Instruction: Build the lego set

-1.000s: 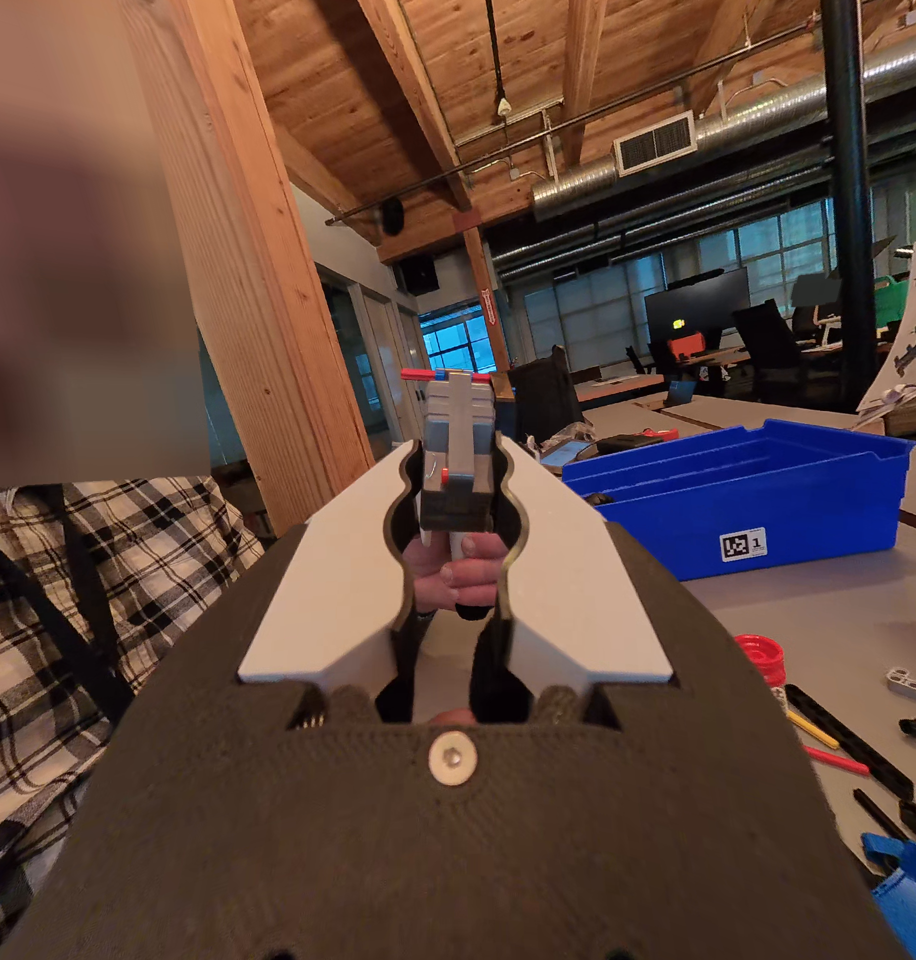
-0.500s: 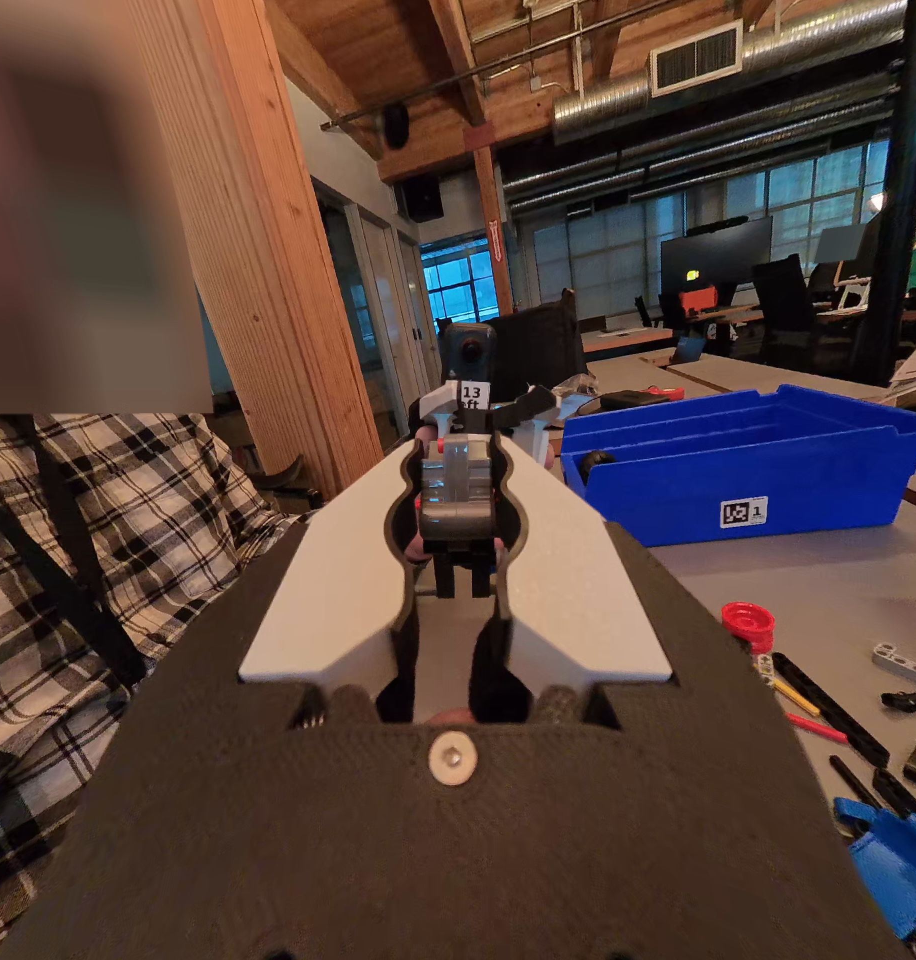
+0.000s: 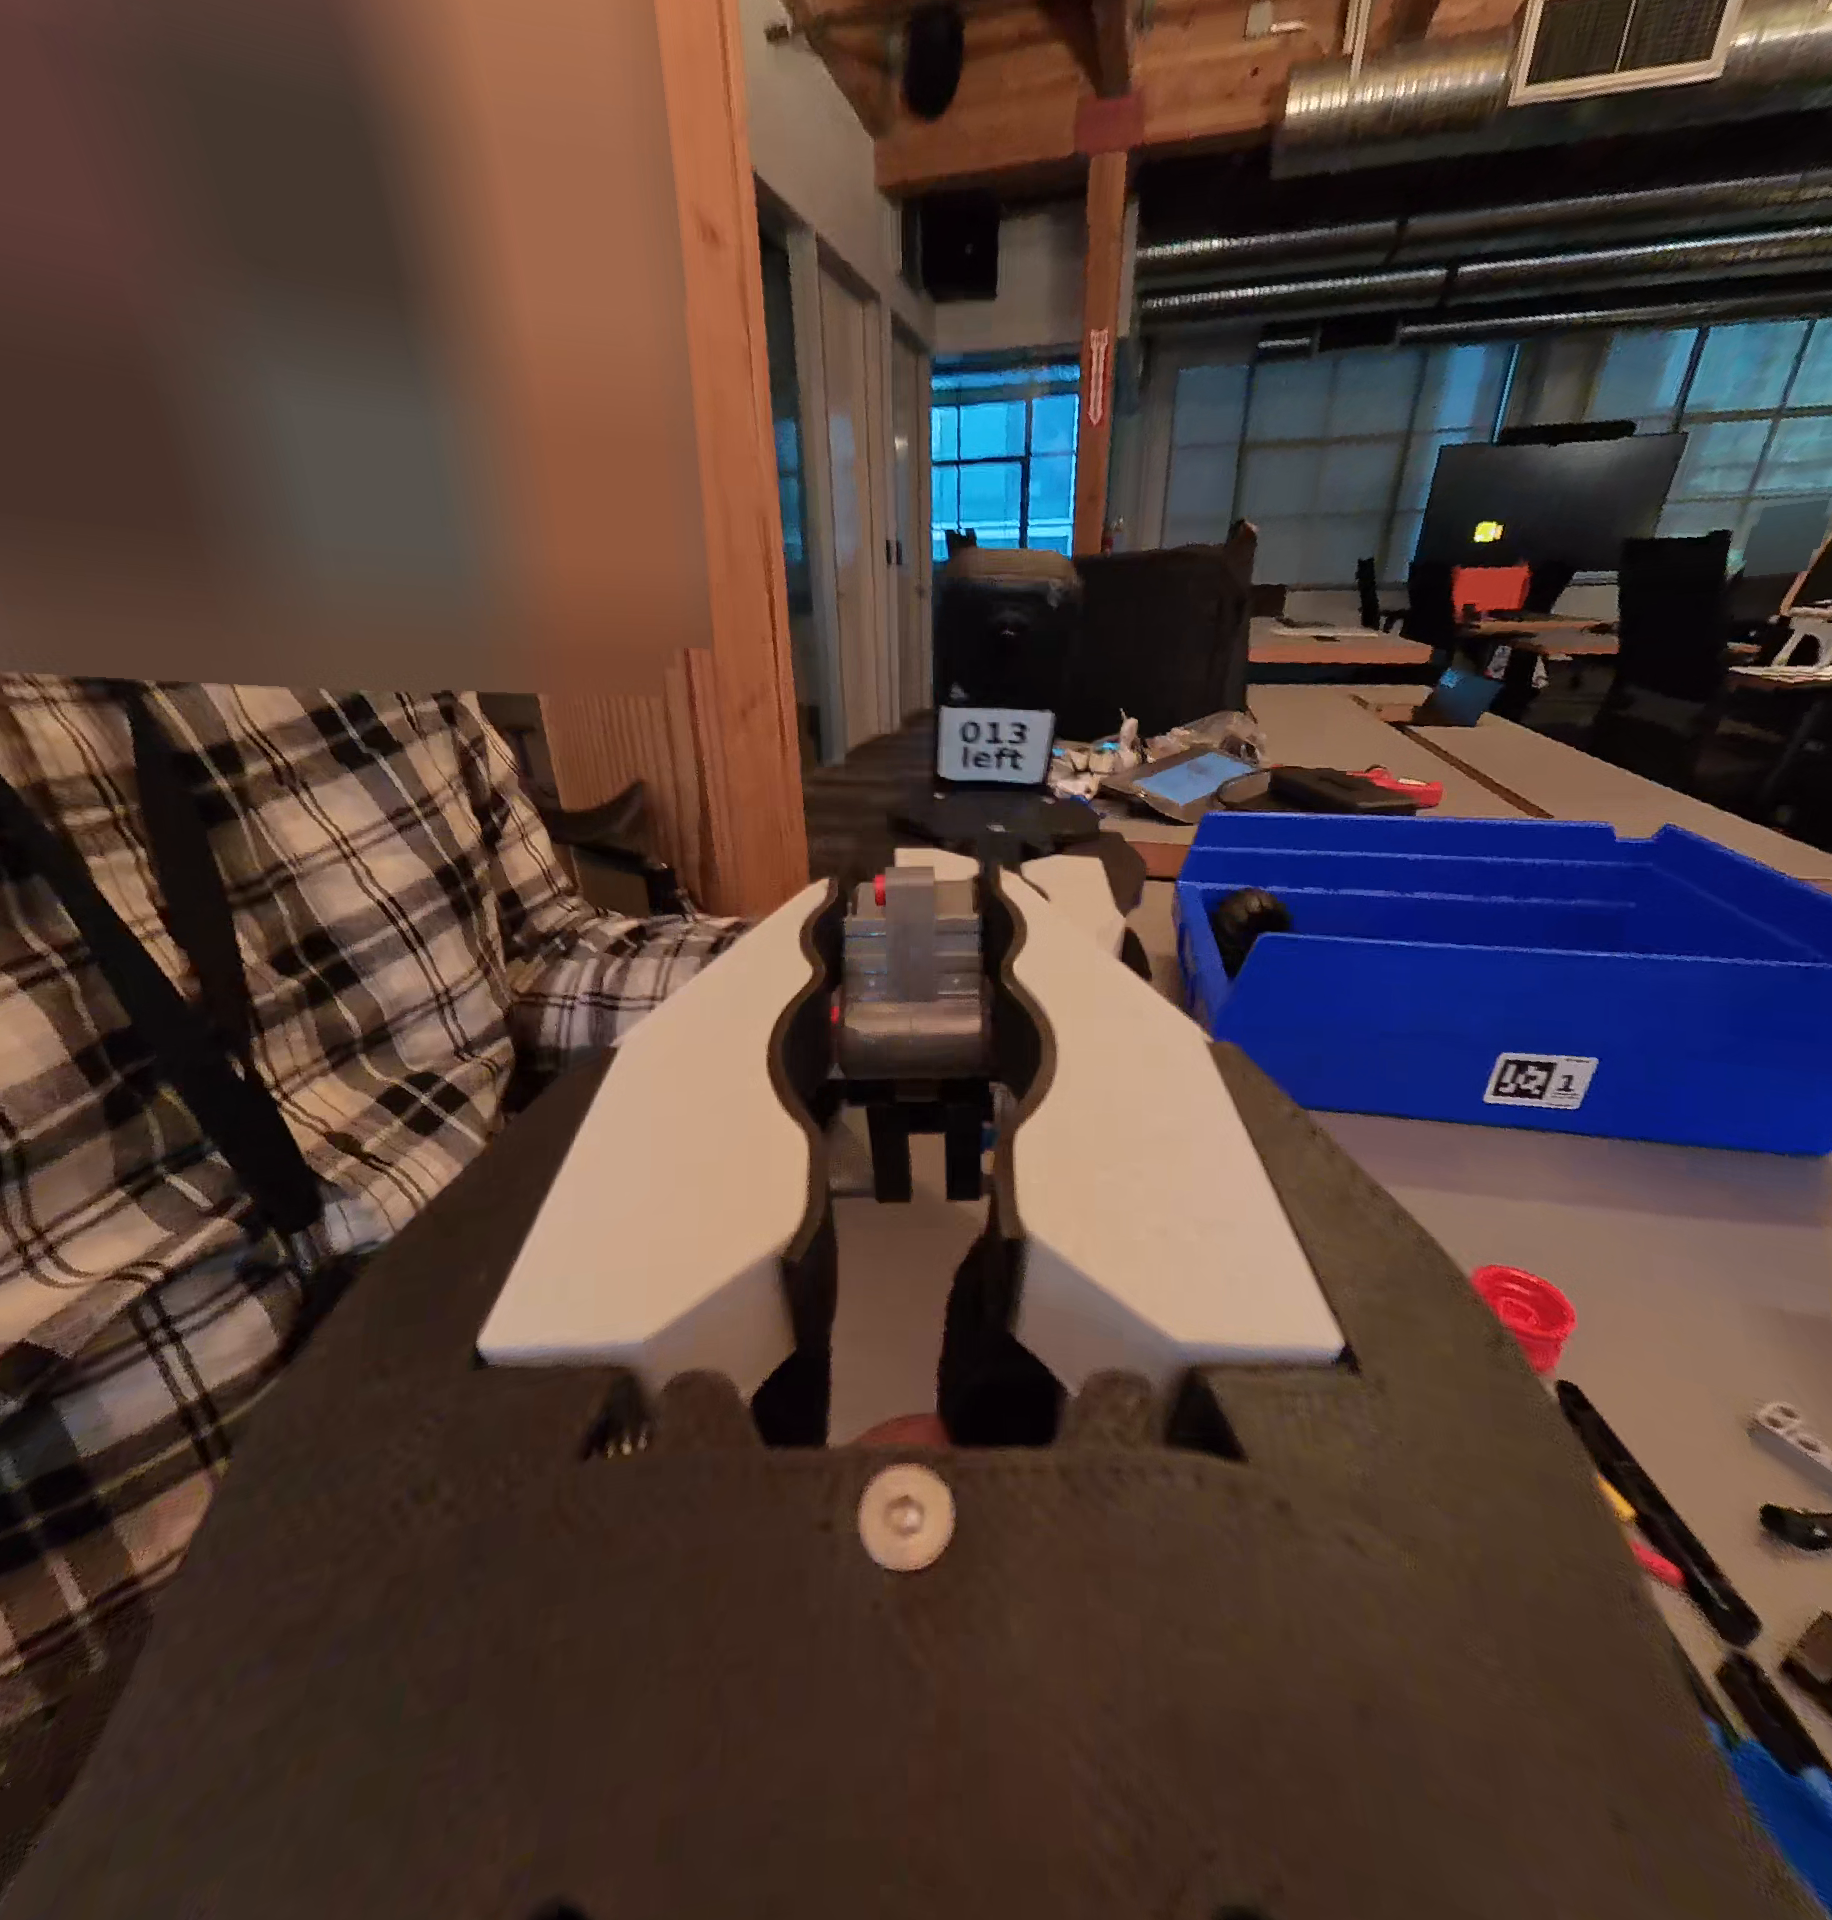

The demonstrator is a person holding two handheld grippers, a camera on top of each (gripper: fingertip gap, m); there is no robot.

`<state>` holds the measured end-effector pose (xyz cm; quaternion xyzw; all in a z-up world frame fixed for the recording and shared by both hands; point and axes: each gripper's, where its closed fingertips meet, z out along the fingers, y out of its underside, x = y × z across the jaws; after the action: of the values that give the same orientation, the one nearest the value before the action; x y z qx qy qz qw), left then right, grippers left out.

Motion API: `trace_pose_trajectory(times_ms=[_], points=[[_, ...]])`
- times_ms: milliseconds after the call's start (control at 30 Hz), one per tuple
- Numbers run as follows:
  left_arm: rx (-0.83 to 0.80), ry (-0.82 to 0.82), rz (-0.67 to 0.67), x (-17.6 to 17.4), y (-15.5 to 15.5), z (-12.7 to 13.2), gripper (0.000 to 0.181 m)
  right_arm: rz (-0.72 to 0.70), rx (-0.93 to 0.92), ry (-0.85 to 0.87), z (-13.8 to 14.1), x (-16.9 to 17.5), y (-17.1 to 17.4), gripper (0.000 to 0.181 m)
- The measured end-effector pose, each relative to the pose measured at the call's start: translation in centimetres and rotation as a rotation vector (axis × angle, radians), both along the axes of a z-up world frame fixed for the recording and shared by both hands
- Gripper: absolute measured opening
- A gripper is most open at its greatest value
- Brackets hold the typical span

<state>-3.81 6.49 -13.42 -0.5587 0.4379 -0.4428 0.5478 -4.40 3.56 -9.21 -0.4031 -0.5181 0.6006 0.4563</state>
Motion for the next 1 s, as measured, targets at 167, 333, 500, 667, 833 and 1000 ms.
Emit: trace_pose_trajectory(times_ms=[167, 333, 500, 667, 833, 1000], points=[[0.31, 0.111, 0.171, -0.2, 0.4, 0.6, 0.004, -0.062, 0.125, -0.032, 0.3, 0.3, -0.5, 0.028], [0.516, 0.177, 0.293, -0.1, 0.5, 1.2, 0.005, -0.149, 0.267, -0.077, 0.4, 1.0, -0.5, 0.019], [0.585, 0.212, 0.333, 0.1, 0.7, 1.2, 0.005, -0.189, 0.315, -0.138, -0.3, 1.8, -0.1, 0.025], [0.603, 0.203, 0.353, -0.2, 0.7, 1.6, 0.005, -0.224, 0.344, -0.158, -0.1, 2.7, 0.2, 0.036], [0.623, 0.188, 0.367, -0.3, 0.5, 2.2, 0.004, -0.247, 0.38, -0.185, -0.3, 2.9, 0.2, 0.037], [0.63, 0.19, 0.363, -0.2, 0.3, 2.2, 0.004, -0.237, 0.399, -0.192, -0.6, 2.4, -0.1, 0.033]])
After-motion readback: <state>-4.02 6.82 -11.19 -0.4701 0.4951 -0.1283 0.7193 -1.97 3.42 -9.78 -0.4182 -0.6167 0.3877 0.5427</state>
